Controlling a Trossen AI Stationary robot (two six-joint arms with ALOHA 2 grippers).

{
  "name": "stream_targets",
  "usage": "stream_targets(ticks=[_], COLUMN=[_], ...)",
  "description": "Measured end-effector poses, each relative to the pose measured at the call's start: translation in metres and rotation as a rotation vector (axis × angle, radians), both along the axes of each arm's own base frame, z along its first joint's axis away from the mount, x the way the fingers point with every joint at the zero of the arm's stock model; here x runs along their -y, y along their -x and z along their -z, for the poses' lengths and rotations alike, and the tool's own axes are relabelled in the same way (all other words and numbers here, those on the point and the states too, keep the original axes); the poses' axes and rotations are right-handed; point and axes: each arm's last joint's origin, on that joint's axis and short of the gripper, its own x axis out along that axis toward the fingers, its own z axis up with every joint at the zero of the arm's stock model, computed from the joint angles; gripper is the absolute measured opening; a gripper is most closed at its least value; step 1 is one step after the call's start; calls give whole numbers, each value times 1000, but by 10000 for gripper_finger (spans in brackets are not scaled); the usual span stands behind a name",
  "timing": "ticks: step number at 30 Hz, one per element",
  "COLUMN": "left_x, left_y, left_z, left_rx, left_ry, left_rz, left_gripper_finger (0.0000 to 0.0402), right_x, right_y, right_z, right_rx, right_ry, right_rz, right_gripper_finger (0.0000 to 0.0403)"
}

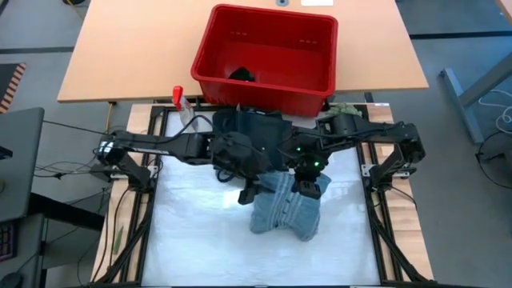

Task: Fold Laundry from Bin
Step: Fold the blue long sleeve on the table

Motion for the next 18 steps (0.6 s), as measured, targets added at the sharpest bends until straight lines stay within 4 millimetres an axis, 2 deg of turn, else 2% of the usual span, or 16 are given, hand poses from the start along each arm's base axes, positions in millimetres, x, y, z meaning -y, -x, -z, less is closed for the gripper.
stream_targets(ticks=[2,4,9,13,18], left_x=[0,0,-1,-2,-1], left_y=[-3,-2,-1,-1,-1], left_z=[3,5,5,5,5], left_rx=[-10,-22,-38,-32,-41], left_ry=[-12,-22,-36,-46,-36], left_rz=[8,13,-9,-40,-49], left_gripper_finger=[245,200,30,8,3], right_x=[0,-1,0,5,14], right_y=[1,2,3,5,15], right_z=[0,1,0,-7,-21], right_rx=[-13,-27,-22,3,-34], right_ry=[-6,-26,-44,-43,-84], right_rz=[-4,-14,-35,-35,25], right_gripper_finger=[44,61,117,170,225])
